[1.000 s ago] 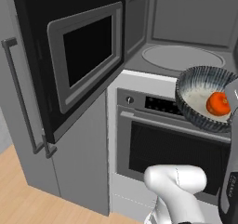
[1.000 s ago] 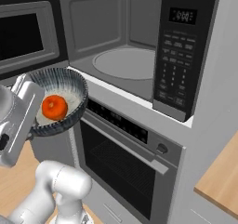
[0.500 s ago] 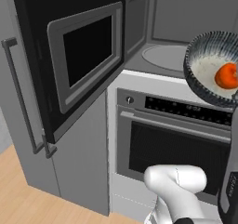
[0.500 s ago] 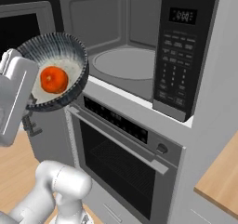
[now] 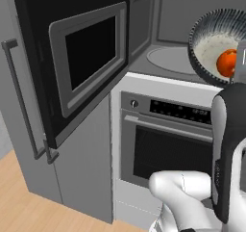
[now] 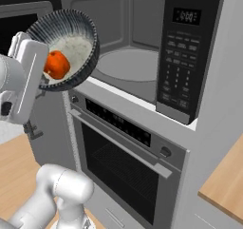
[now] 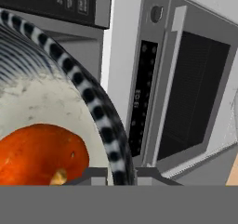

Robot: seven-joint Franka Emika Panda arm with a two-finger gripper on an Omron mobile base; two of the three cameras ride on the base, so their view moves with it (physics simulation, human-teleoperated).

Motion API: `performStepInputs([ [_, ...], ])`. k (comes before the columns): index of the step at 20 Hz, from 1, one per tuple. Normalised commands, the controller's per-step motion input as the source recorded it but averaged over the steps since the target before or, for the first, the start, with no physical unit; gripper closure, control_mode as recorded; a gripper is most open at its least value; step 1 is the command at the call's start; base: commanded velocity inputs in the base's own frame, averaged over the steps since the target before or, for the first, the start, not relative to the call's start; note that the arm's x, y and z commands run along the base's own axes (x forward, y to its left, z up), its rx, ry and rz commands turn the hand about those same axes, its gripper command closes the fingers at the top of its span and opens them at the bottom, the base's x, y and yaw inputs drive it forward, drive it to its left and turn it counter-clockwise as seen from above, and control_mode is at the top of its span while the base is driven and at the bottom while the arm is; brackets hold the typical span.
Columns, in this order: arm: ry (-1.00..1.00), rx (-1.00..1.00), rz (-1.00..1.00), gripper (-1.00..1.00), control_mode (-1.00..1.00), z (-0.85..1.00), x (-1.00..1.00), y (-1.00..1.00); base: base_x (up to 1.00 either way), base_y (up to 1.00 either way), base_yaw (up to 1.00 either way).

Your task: Pick the squash from the sink and place it in the bowl. Then pick the bowl and place it in the microwave. Then close the microwave door and press the start button.

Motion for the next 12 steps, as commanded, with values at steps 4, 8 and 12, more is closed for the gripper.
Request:
performStepInputs([
  [4, 0.09, 0.0, -0.04, 1.0, -1.0, 0.02, 0.46, -0.01, 0.0, 0.0, 0.0],
  [8, 0.23, 0.0, 0.0, 1.0, -1.0, 0.0, 0.43, -0.06, 0.0, 0.0, 0.0],
  [12, 0.14, 0.0, 0.0, 1.0, -1.0, 0.0, 0.43, -0.18, 0.0, 0.0, 0.0],
])
